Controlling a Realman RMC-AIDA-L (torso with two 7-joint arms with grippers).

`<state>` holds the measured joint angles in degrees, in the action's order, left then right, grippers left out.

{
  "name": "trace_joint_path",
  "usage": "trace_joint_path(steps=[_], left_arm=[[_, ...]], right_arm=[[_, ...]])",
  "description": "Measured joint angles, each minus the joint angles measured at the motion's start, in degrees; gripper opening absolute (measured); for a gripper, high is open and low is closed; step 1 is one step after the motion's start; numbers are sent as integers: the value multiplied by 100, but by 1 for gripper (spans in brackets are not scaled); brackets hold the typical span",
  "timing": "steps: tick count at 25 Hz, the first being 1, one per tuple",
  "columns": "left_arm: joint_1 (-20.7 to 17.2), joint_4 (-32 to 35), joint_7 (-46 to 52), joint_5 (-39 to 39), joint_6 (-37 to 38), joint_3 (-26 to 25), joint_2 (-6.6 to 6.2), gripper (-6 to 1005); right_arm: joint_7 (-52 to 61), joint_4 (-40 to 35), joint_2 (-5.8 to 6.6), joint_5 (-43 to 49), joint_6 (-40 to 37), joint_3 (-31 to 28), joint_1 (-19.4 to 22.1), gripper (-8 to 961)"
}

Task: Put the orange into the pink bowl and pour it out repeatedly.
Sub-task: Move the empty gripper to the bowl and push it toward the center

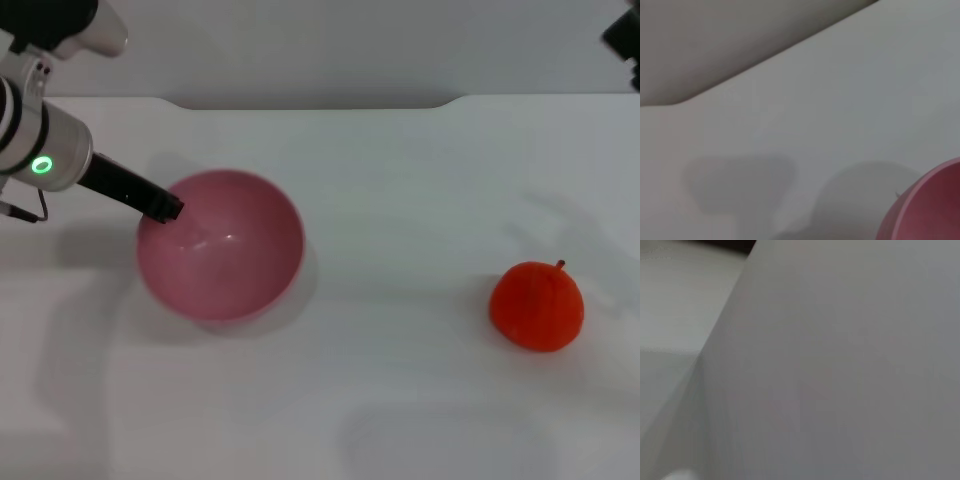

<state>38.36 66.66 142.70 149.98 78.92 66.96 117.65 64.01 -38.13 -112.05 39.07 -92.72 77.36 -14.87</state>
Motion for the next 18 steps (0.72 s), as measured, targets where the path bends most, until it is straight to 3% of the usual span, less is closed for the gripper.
trace_joint_path(steps=[5, 8, 9, 14, 16, 17, 18], left_arm=[[190, 56, -50, 18, 300, -365, -10, 46], [273, 58, -91, 35, 418, -444, -20, 46], [277, 58, -102, 36, 435, -445, -20, 46], [319, 58, -132, 77, 515, -450, -30, 46], [343, 58, -133, 83, 569, -451, -31, 46], [354, 58, -133, 86, 599, -451, -31, 46], [354, 58, -133, 86, 599, -451, -31, 46]], right_arm=[[1631, -1426, -26, 2536, 230, -1499, -75, 669], [3345, -2598, -7, 4443, 12, -2504, -361, 669], [3345, -2598, -7, 4443, 12, -2504, -361, 669], [5144, -3802, 148, 6601, -791, -3244, -1046, 668], [5567, -4072, 208, 7556, -1017, -3284, -1361, 668], [5870, -4249, 221, 8667, -1144, -3196, -1649, 668], [5870, -4249, 221, 8667, -1144, -3196, -1649, 668]])
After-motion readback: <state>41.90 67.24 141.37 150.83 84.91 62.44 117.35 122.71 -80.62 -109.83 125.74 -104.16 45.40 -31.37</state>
